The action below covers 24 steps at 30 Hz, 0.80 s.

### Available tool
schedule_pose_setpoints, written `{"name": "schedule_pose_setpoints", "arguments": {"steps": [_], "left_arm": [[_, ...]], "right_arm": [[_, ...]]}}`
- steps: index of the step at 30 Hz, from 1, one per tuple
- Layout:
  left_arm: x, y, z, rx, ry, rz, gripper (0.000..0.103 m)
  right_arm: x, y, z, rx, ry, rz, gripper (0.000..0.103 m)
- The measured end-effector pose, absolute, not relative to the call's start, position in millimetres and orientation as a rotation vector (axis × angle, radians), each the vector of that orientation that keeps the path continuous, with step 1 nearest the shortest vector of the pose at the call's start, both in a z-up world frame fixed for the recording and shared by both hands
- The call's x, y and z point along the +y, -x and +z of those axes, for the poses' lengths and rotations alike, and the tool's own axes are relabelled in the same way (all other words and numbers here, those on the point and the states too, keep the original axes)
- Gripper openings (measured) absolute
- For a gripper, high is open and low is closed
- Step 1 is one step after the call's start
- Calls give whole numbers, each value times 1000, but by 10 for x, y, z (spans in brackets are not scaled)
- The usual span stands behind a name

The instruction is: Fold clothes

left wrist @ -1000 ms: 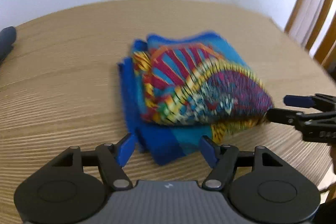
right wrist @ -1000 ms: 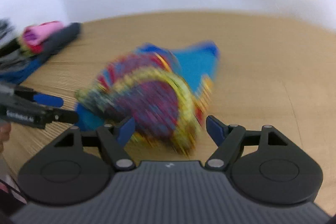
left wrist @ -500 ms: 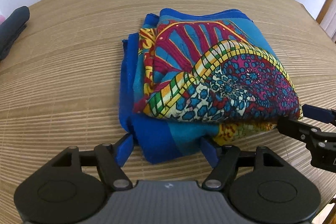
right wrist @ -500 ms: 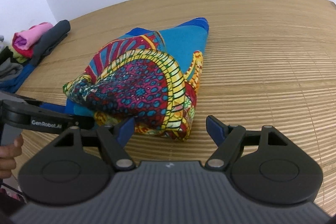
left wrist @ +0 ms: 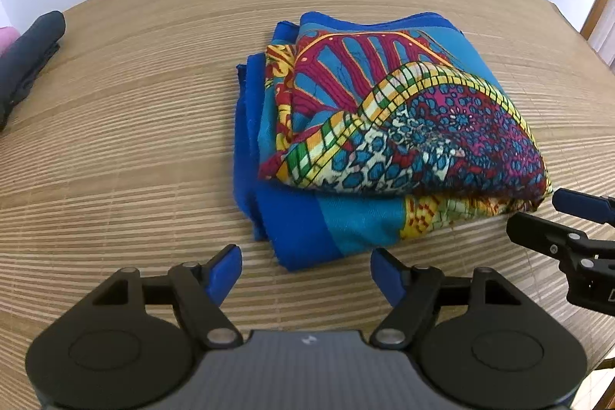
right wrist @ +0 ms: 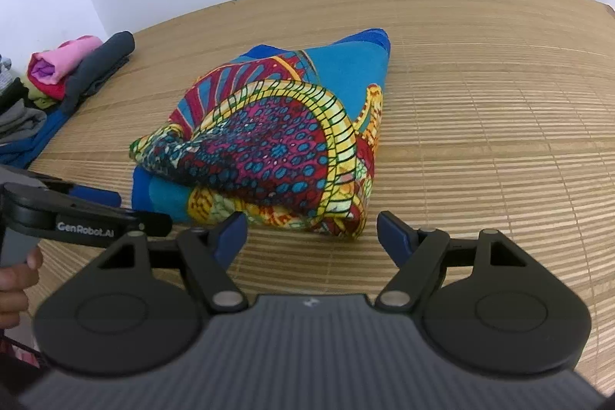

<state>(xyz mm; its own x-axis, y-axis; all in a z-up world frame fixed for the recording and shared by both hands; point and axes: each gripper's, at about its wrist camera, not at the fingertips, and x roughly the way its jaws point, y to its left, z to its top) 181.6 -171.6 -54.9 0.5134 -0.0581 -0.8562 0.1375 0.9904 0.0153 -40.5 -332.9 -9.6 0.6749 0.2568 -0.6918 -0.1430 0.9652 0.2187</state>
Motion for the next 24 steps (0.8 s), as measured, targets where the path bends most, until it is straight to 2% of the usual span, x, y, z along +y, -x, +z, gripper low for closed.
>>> {"name": "schedule_pose_setpoints", "arguments": {"steps": [5, 8, 15, 24], "left_arm": [[-1593, -1733, -338, 942, -62, -134, 76], [-1574, -1870, -178, 878, -48, -147, 80], [-1599, -2090, -236, 912, -54, -89, 80], [-1077, -1859, -401, 989, 58, 79, 80]], "right_arm": [[-3352, 509, 36, 688, -166, 188, 76], [-3477, 454, 168, 610, -259, 177, 76], [-3308, 132, 213, 614, -230, 263, 76], [-2397, 9, 50, 570, 234, 661, 76]]}}
